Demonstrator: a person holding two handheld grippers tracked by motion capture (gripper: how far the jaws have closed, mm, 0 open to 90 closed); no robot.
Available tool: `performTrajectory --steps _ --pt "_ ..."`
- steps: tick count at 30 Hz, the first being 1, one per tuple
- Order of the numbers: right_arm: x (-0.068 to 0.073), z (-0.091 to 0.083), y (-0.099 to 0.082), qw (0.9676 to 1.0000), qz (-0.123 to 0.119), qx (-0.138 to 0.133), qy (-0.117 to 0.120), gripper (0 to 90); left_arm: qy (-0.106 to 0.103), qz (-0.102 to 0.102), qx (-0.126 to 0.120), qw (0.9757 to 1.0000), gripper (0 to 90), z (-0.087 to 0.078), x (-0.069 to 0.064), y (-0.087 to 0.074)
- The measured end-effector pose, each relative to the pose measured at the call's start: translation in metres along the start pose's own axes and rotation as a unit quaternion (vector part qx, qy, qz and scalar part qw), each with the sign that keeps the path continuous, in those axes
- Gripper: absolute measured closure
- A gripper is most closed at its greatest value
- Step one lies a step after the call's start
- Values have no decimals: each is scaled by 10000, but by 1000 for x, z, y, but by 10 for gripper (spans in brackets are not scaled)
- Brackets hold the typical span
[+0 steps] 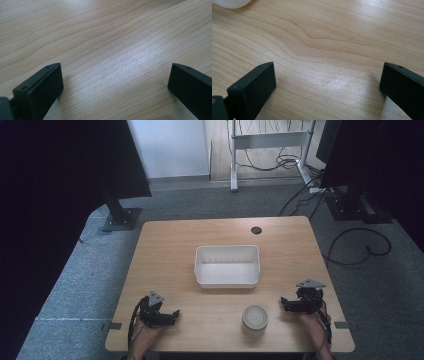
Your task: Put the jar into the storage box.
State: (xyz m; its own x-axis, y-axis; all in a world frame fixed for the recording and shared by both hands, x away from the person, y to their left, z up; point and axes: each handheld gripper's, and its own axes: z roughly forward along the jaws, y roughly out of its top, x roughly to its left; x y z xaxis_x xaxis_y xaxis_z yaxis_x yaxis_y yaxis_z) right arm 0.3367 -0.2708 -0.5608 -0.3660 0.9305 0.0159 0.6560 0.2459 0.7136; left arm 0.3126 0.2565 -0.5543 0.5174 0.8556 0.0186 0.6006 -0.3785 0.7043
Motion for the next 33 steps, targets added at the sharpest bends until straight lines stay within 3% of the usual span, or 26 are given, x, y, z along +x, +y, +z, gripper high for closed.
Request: performTrajectory --steps 6,14,33 --pt "0 0 0 10000 3 -12 -7 10 -71 80 -23 9999 8 1 0 1" --pt "0 0 0 10000 7 -14 -9 10 -12 195 -98 9998 30 1 -3 2" --pt "0 0 0 10000 6 -15 -8 9 -242 216 -147 9994 51 -4 -13 4"
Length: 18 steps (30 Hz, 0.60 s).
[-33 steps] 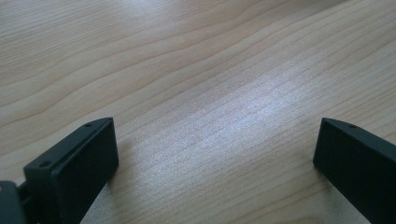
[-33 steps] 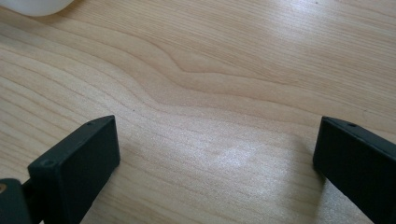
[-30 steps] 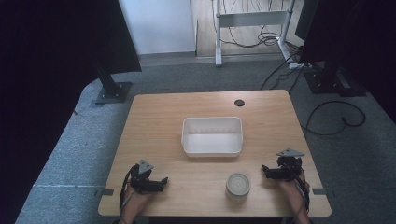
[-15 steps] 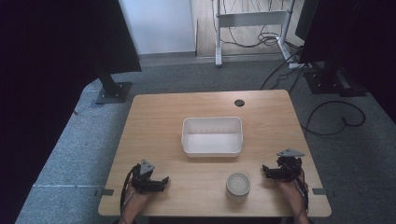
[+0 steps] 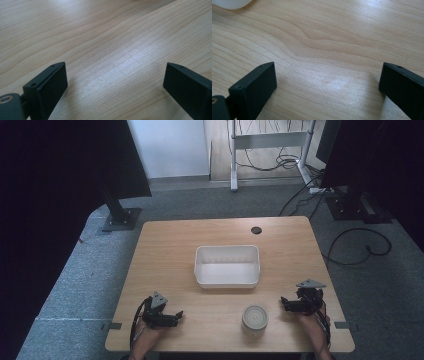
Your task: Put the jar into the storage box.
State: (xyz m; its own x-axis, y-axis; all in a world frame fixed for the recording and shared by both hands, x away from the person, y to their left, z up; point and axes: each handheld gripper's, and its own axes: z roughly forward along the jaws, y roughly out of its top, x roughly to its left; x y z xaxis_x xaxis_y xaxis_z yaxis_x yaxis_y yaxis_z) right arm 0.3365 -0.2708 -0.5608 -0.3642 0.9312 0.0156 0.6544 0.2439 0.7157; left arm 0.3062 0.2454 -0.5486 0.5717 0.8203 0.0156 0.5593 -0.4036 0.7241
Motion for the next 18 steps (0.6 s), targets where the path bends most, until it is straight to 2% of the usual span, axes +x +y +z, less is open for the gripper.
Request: performTrajectory --steps 18 --pt "0 0 0 10000 1 1 1 9 -260 140 -129 9995 47 -5 -20 7"
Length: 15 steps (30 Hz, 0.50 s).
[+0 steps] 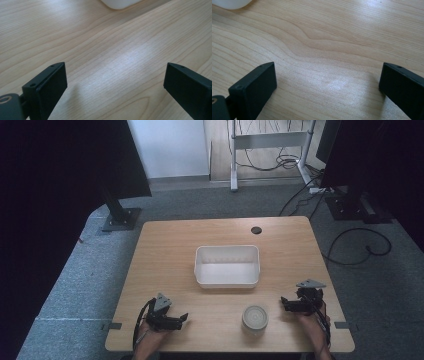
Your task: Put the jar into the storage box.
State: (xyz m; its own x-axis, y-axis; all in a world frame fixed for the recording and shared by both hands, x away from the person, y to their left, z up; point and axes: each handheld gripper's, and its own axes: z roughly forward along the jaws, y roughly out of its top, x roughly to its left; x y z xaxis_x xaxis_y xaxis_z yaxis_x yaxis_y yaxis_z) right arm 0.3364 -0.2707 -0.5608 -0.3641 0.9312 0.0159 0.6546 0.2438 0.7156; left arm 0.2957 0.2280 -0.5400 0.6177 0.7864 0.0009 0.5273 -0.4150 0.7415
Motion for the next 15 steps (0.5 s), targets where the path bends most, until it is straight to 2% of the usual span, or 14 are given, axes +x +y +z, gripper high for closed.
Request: performTrajectory --steps 15 --pt "0 0 0 10000 -14 -1 12 9 -307 276 -196 9990 46 -3 -25 15"
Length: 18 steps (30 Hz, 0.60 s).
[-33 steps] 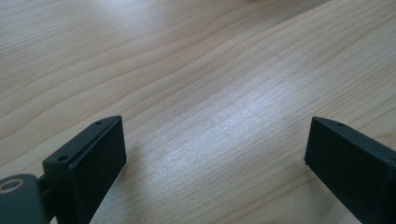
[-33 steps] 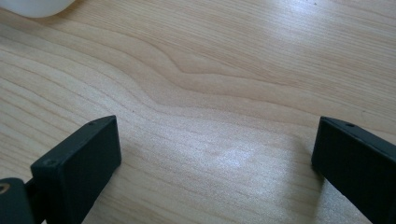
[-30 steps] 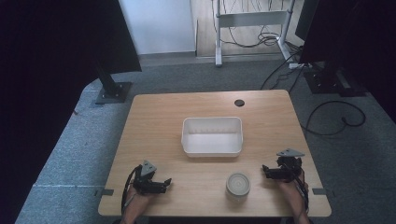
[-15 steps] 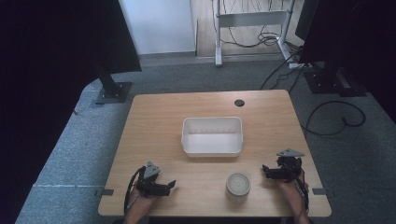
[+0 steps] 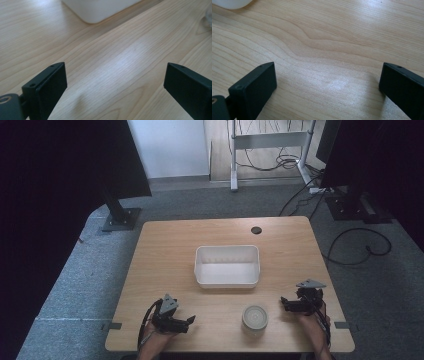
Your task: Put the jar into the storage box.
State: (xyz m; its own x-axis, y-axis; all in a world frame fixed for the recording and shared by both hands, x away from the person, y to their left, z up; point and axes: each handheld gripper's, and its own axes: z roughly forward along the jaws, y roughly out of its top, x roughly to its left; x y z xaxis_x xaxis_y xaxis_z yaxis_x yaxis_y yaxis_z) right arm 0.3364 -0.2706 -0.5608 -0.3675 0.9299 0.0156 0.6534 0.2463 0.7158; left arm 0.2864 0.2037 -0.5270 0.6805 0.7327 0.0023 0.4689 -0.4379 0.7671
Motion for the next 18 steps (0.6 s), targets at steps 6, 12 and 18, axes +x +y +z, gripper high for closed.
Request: performTrajectory --steps 6,12,18 --pt "0 0 0 10000 -10 -1 8 9 -150 142 -69 9998 46 2 -11 8" --pt "0 0 0 10000 -16 -2 18 9 -315 210 -144 9992 46 3 -20 15" --pt "0 0 0 10000 -23 0 23 9 -533 343 -203 9978 46 6 -33 23"
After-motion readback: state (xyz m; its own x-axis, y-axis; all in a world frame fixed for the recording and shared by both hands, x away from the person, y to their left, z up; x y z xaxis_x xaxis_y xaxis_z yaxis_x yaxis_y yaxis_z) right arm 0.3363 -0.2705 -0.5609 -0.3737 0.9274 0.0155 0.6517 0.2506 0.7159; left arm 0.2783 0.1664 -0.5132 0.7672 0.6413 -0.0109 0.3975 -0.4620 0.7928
